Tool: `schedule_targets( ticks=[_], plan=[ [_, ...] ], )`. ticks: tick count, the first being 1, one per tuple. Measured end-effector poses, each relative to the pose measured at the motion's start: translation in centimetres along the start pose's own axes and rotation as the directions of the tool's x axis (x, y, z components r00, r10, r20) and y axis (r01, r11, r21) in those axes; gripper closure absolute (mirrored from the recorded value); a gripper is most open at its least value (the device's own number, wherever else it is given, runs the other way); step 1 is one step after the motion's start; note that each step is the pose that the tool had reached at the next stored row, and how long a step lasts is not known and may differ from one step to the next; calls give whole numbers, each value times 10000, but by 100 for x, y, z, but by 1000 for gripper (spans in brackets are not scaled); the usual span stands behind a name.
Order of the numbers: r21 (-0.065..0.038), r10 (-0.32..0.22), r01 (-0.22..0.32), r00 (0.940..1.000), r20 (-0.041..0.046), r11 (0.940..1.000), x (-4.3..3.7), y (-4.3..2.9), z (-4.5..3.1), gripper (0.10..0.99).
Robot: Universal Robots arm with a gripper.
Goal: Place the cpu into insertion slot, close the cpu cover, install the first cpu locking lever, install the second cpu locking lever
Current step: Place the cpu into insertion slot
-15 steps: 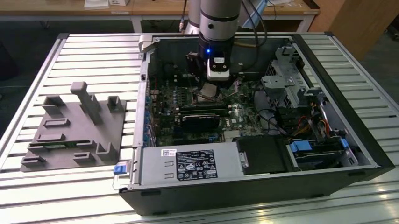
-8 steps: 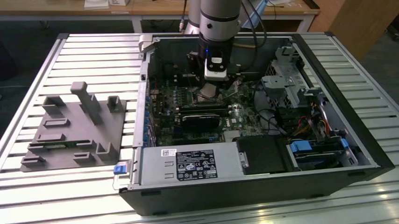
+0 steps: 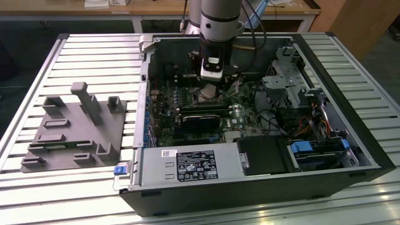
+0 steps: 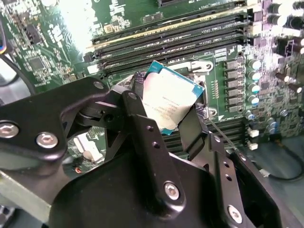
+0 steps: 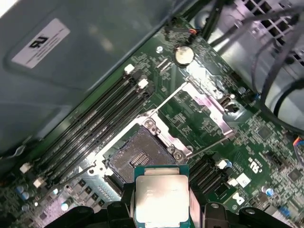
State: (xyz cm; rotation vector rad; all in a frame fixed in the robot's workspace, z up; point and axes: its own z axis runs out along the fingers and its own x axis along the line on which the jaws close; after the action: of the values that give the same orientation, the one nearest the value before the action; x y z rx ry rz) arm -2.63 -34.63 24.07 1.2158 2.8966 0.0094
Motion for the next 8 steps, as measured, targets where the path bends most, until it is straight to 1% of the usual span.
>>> schedule_targets(
  ticks=[4, 8],
  plan=[
    [1, 525, -525, 9986, 5, 9986, 0, 0, 3, 545],
    [0, 1013, -1013, 9949, 8, 9949, 0, 0, 6, 545]
  ],
)
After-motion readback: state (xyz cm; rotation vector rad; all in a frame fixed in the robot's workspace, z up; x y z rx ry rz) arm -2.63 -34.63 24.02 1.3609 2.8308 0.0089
